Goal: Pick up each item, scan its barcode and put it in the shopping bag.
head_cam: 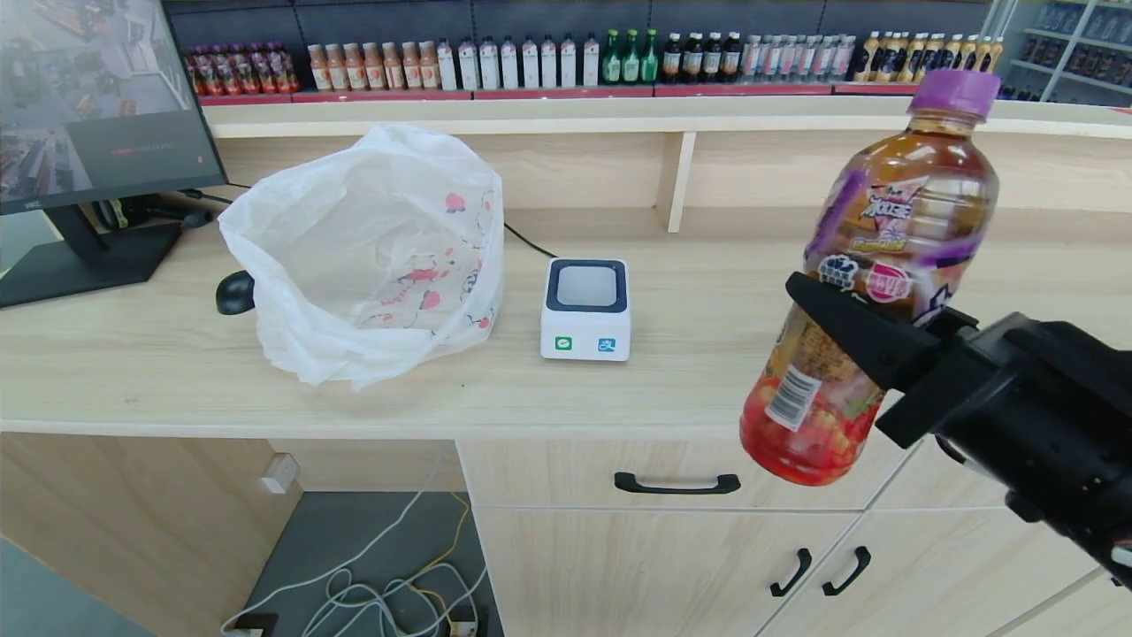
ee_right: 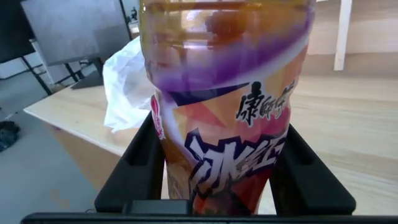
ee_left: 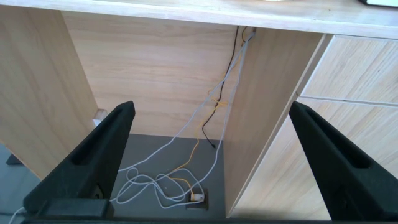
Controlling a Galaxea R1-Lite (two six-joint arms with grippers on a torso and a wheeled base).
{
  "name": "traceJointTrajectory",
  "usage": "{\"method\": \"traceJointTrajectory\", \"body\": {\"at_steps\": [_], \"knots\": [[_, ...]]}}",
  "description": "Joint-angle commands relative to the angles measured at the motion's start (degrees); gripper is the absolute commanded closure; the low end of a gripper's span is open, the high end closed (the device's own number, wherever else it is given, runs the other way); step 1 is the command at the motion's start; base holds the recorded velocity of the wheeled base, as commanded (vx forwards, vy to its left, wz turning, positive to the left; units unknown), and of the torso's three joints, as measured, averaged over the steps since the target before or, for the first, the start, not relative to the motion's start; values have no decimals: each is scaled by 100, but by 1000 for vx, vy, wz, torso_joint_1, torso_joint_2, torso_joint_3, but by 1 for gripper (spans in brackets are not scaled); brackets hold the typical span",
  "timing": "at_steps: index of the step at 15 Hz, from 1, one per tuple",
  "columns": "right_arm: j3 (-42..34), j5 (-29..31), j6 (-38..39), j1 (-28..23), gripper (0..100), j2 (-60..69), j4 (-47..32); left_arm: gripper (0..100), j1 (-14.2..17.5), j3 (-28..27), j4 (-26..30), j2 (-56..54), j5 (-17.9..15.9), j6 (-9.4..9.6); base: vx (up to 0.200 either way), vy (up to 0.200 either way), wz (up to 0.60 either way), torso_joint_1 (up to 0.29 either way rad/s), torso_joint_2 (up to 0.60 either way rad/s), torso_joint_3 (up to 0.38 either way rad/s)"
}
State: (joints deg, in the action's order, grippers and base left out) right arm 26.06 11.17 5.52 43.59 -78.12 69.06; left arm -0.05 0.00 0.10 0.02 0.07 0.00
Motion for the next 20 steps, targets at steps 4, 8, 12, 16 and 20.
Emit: {"method": "traceJointTrajectory", "body": {"at_steps": [4,8,12,16,20], "knots": [[-268,-572,634,0,100,411,2,0,-4,0,-1,-2,1,0,0,0,0,0,0,0],[-251,-1495,1513,-9,100,165,2,0,5,0,-1,-2,1,0,0,0,0,0,0,0],[-172,-2312,2172,44,100,86,29,0,-4,0,-1,-2,1,0,0,0,0,0,0,0],[241,-2725,2665,123,100,-160,11,0,5,0,-1,-2,1,0,0,0,0,0,0,0],[865,-2743,3095,220,100,-520,29,0,5,0,-1,-2,1,0,0,0,0,0,0,0]]}}
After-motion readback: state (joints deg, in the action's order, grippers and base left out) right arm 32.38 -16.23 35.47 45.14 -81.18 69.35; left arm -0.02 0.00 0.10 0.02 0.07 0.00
